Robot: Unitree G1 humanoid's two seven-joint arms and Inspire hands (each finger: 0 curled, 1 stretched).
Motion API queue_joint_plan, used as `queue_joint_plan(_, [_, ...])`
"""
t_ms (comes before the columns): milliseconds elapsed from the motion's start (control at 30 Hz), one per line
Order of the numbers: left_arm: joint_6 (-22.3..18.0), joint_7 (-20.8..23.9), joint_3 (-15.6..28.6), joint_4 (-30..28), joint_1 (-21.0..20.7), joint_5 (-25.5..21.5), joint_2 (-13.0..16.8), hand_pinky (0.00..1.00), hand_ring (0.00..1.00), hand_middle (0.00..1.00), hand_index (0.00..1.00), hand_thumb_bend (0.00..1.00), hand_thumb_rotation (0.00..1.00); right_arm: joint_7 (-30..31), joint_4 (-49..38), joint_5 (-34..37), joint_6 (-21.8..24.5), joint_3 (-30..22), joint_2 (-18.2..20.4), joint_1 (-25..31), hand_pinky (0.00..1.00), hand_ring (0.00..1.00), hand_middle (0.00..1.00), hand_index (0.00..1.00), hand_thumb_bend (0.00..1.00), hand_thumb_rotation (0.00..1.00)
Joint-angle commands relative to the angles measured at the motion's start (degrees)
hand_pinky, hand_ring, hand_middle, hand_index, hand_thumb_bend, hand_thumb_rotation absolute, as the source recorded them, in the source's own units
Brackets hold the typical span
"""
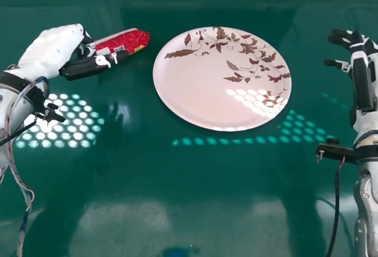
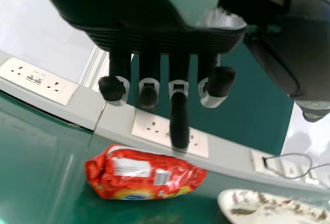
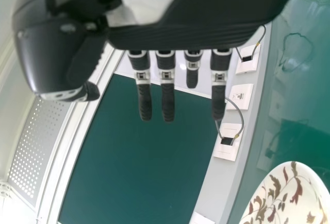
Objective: Pick up biscuit and place it in the plate
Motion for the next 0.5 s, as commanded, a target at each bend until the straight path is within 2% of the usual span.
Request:
queue_joint_plan(0, [0.0,-0.7,-1.0,0.3,-0.8,0.8,1.2,0.00,0.93,0.93,0.00,1.00,0.42,0.2,-1.0,0.6,-0.3,-0.9,-0.6,0.9,0.67,0.75,0.77,0.76,0.57,0.33])
queue_joint_plan(33, [0.1,-0.9,-1.1,0.4,-0.9,1.0,1.5,0.00,0.93,0.93,0.00,1.00,0.42,0.1,-1.0,0.6,-0.2,-0.9,-0.6,1.0,0.67,0.75,0.77,0.76,0.58,0.34])
queue_joint_plan(67, [0.3,-1.1,-1.2,0.5,-1.1,1.2,1.8,0.00,0.93,0.93,0.46,1.00,0.42,0.1,-1.1,0.5,-0.2,-0.9,-0.6,1.1,0.67,0.76,0.78,0.76,0.58,0.34])
queue_joint_plan(100, [0.5,-1.3,-1.2,0.5,-1.3,1.3,2.1,0.00,0.93,0.93,0.70,1.00,0.41,0.0,-1.2,0.4,-0.1,-1.0,-0.6,1.1,0.68,0.76,0.78,0.76,0.58,0.34])
queue_joint_plan(133, [0.4,-1.4,-1.3,0.6,-1.4,1.4,2.4,0.00,0.94,0.93,0.85,1.00,0.41,0.0,-1.2,0.3,-0.1,-1.0,-0.6,1.2,0.68,0.76,0.78,0.76,0.58,0.34])
queue_joint_plan(167, [0.3,-1.3,-1.4,0.8,-1.6,1.8,2.8,0.40,0.93,0.93,0.90,1.00,0.41,-0.1,-1.4,0.2,0.1,-1.0,-0.5,1.2,0.68,0.76,0.77,0.76,0.58,0.34])
queue_joint_plan(200, [0.4,-1.3,-1.4,0.9,-1.8,2.2,3.1,0.61,0.93,0.93,0.93,1.00,0.41,-0.1,-1.6,0.3,0.3,-1.0,-0.5,1.3,0.68,0.76,0.77,0.76,0.58,0.34])
queue_joint_plan(233, [0.4,-1.1,-1.4,1.0,-1.9,2.4,3.3,0.72,0.93,0.94,0.94,1.00,0.41,-0.1,-1.9,0.3,0.5,-1.0,-0.4,1.4,0.67,0.76,0.78,0.77,0.58,0.34])
queue_joint_plan(267, [0.3,-0.8,-1.3,1.2,-2.1,2.6,3.4,0.79,0.94,0.95,0.96,1.00,0.42,-0.1,-1.9,0.5,0.4,-1.0,-0.3,1.5,0.67,0.75,0.77,0.76,0.58,0.34])
queue_joint_plan(300, [0.2,-0.4,-1.1,1.4,-2.3,2.6,3.5,0.81,0.94,0.96,0.96,1.00,0.42,0.0,-1.9,0.6,0.3,-1.0,-0.3,1.5,0.67,0.75,0.77,0.76,0.58,0.33])
queue_joint_plan(467, [-0.3,1.2,-0.2,1.3,-3.4,3.3,4.5,0.86,0.97,0.98,0.98,1.00,0.40,0.1,-2.4,0.7,0.6,-1.2,-0.3,1.9,0.65,0.74,0.77,0.77,0.58,0.32])
